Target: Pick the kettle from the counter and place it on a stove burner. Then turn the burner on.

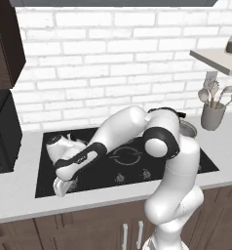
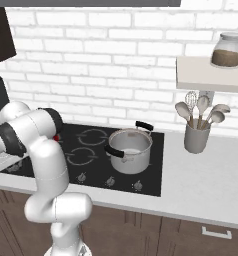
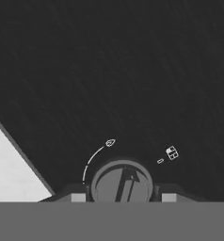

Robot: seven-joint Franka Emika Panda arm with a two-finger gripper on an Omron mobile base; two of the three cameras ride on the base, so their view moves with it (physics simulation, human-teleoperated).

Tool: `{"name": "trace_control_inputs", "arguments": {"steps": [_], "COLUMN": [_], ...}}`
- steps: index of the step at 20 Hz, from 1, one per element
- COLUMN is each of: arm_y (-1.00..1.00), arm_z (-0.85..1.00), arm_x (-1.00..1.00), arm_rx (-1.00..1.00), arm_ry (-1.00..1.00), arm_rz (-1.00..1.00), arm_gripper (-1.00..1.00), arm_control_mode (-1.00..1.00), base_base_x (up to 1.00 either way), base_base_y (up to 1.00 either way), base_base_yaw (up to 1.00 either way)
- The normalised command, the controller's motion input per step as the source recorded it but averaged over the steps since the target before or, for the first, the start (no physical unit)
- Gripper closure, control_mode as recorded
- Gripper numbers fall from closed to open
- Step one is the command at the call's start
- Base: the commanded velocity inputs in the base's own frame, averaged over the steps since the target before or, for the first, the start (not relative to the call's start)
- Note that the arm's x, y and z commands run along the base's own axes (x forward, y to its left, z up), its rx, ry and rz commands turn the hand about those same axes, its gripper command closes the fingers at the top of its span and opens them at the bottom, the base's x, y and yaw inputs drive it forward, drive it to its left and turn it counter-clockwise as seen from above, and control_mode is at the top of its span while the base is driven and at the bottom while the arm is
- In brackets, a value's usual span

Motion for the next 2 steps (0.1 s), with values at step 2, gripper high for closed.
{"name": "trace_control_inputs", "arguments": {"steps": [2], "arm_y": [0.0], "arm_z": [0.0], "arm_x": [0.0], "arm_rx": [0.0], "arm_ry": [0.0], "arm_rz": [0.0], "arm_gripper": [-1.0], "arm_control_mode": [-1.0], "base_base_x": [0.0], "base_base_y": [0.0], "base_base_yaw": [0.0]}}
